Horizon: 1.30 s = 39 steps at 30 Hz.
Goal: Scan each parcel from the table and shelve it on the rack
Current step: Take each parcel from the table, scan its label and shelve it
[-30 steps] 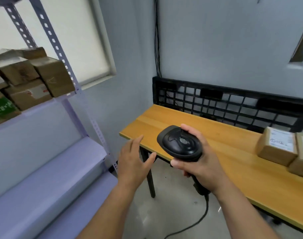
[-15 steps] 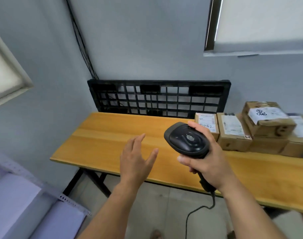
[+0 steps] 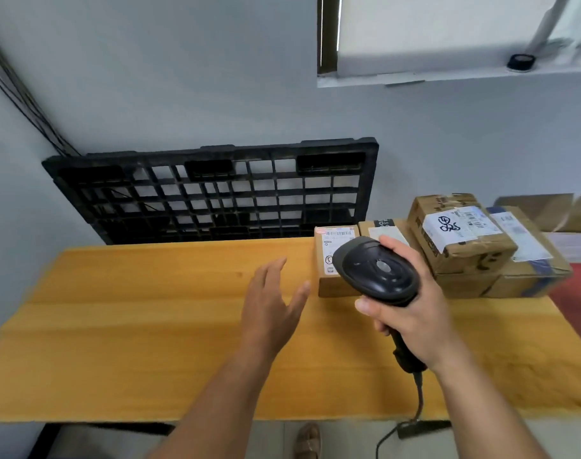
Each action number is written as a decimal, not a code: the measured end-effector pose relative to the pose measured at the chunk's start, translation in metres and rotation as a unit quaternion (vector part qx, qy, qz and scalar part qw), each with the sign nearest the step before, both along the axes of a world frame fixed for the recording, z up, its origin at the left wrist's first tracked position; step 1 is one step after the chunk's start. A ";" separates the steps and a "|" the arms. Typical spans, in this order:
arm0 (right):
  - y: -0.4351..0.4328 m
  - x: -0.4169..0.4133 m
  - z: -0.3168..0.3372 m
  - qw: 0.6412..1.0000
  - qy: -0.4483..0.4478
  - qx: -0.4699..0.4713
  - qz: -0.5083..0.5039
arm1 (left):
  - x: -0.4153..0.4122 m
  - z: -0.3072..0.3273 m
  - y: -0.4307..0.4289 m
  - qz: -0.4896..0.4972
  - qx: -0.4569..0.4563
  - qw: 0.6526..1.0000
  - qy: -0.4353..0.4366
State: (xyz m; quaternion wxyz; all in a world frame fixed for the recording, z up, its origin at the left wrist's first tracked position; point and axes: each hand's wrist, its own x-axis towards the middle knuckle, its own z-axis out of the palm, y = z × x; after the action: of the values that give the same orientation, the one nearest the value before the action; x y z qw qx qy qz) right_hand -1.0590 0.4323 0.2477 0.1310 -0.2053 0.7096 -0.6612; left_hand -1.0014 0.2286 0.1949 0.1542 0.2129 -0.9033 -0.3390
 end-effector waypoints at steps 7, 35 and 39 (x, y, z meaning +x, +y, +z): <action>-0.012 -0.051 -0.022 0.998 -0.029 0.018 -0.051 | -0.073 -0.035 -0.014 -0.048 0.072 0.994 -0.070; -0.041 -0.136 -0.102 0.985 -0.152 0.044 -0.067 | -0.134 -0.085 -0.036 -0.116 0.344 0.924 -0.122; -0.038 -0.129 -0.094 0.990 -0.132 0.033 -0.045 | -0.126 -0.071 -0.041 -0.089 0.329 0.934 -0.110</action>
State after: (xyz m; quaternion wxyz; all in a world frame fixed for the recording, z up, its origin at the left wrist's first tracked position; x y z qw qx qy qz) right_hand -1.1877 0.3938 0.1538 0.2006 -0.0796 0.7160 -0.6639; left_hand -1.1271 0.1872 0.1234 -0.0561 0.2063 -0.7676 -0.6042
